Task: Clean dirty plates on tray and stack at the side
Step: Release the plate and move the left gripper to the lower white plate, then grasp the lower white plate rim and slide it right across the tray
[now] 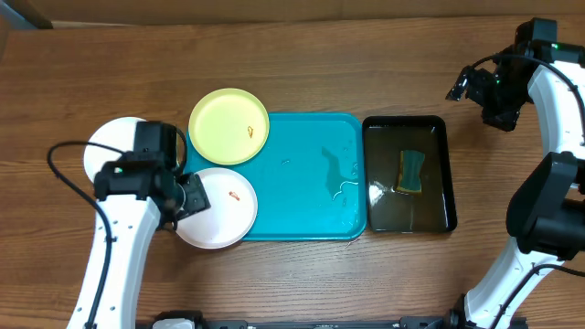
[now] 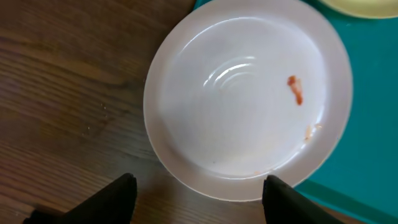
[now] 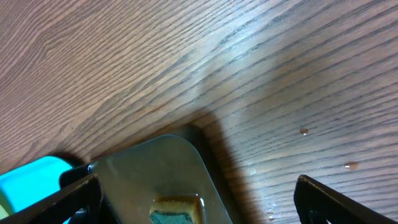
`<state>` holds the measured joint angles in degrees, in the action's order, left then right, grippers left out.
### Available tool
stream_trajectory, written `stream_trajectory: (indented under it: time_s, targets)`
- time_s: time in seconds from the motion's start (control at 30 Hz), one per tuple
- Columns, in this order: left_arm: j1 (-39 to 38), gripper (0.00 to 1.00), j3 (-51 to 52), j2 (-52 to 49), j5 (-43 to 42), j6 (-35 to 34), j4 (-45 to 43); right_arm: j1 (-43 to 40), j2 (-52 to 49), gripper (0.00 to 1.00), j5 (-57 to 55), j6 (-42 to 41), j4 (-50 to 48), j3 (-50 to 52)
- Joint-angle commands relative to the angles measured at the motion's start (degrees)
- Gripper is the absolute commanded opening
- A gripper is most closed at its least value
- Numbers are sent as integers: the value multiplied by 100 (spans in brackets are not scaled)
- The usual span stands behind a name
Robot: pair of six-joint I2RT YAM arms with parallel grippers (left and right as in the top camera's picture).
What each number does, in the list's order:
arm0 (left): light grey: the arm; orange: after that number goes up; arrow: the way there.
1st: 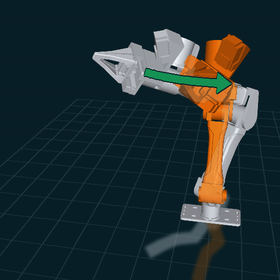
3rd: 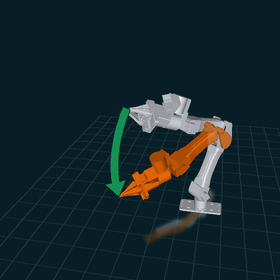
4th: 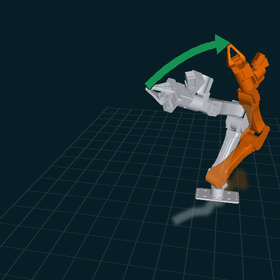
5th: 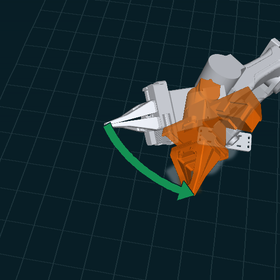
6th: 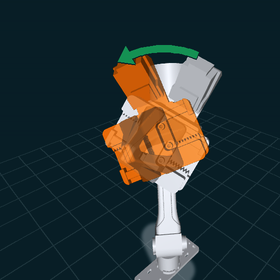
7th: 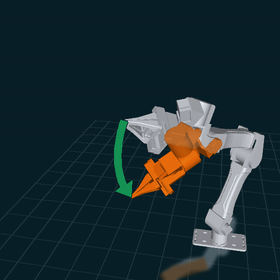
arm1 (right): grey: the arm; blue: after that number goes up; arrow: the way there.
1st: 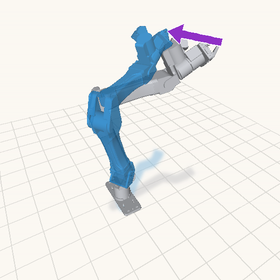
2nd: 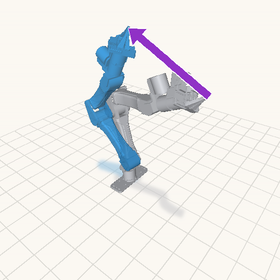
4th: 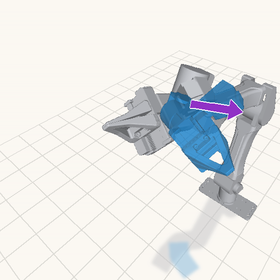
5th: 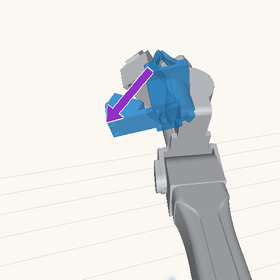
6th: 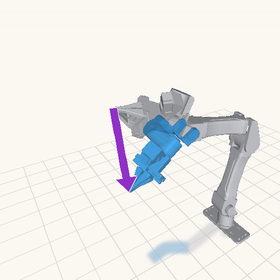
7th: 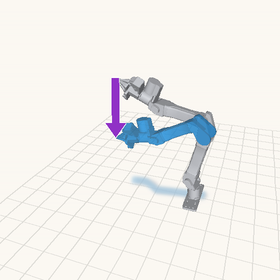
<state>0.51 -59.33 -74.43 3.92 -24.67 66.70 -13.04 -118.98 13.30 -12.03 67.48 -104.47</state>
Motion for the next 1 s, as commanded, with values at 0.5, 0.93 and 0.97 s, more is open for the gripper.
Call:
stream_trajectory:
  time_s: [0.5, 0.93, 0.97]
  targets:
    - [981, 50, 1574, -20, 188, -321, -1434, -17, 175, 100, 28, -22, -17, -87]
    - [981, 28, 2223, -20, -116, -302, -2218, -17, 175, 100, 28, -22, -17, -87]
    - [981, 26, 2232, -20, -149, -297, -2221, -17, 175, 100, 28, -22, -17, -87]
